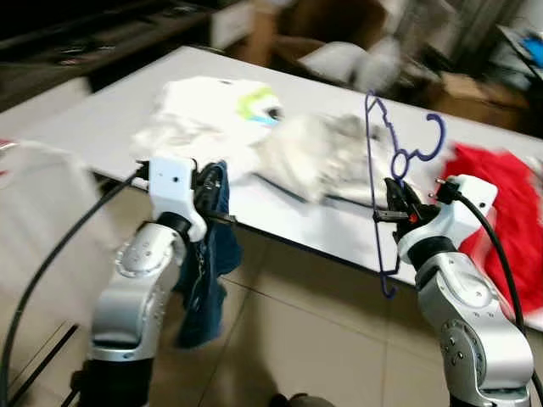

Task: Hang hanger

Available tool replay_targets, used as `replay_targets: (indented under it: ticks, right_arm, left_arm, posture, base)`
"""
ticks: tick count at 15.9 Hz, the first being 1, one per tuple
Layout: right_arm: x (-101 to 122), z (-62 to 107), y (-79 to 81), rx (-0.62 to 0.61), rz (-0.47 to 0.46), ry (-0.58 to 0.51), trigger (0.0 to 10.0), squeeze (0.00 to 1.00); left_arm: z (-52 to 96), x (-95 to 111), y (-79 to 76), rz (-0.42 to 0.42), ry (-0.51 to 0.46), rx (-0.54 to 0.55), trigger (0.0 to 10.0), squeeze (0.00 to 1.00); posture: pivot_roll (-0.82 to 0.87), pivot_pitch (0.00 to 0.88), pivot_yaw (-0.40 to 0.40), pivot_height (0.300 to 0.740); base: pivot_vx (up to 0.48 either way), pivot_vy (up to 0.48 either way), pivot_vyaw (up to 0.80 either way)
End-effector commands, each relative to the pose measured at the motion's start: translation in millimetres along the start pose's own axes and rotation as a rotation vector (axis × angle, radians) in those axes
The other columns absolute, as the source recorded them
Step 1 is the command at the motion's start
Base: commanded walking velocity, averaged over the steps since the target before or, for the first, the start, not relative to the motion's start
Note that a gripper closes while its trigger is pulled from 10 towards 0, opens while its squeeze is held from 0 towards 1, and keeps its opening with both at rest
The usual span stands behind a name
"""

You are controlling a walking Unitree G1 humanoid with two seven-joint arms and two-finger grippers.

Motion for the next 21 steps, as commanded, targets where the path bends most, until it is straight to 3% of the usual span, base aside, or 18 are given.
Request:
replay_targets:
  ticks: [1,8,14,21]
  right_arm:
    - [2.3,2.3,-4.7,-0.013,0.0,-0.001,10.0,0.0]
    - [6.9,2.7,-3.8,-0.003,-0.021,-0.019,10.0,0.0]
    - [27.1,4.5,-1.3,0.019,-0.068,-0.112,10.0,0.0]
    - [36.0,7.2,-4.9,0.079,-0.016,-0.13,10.0,0.0]
  left_arm:
    - [0.2,12.7,-11.1,-0.022,-0.05,-0.041,10.0,0.0]
    - [2.5,12.1,-15.7,-0.012,-0.048,-0.063,10.0,0.0]
    - [3.6,17.8,-17.1,-0.012,-0.063,-0.071,10.0,0.0]
    - [1.1,26.7,-15.3,-0.019,-0.086,-0.069,10.0,0.0]
  posture:
    - [-0.06,0.0,-0.095,0.74]
    - [-0.06,0.0,-0.104,0.74]
    - [-0.06,0.0,-0.105,0.74]
    - [-0.08,0.0,-0.079,0.74]
  base:
    - [0.0,-0.48,-0.64]
    - [0.0,-0.48,-0.06]
    - [0.0,-0.48,-0.8]
    - [0.0,-0.477,-0.1]
Point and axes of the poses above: a point about 5 cm out from each wrist's last joint towards the gripper, its own z axis pointing back from the gripper into the wrist, its own x axis along the axis of the wrist's last joint, y = z × x, the point moved 6 cm from there along -z, pointing out of the wrist towards the gripper, and after that the axes turned 1 degree about z, right-handed, at the moved point
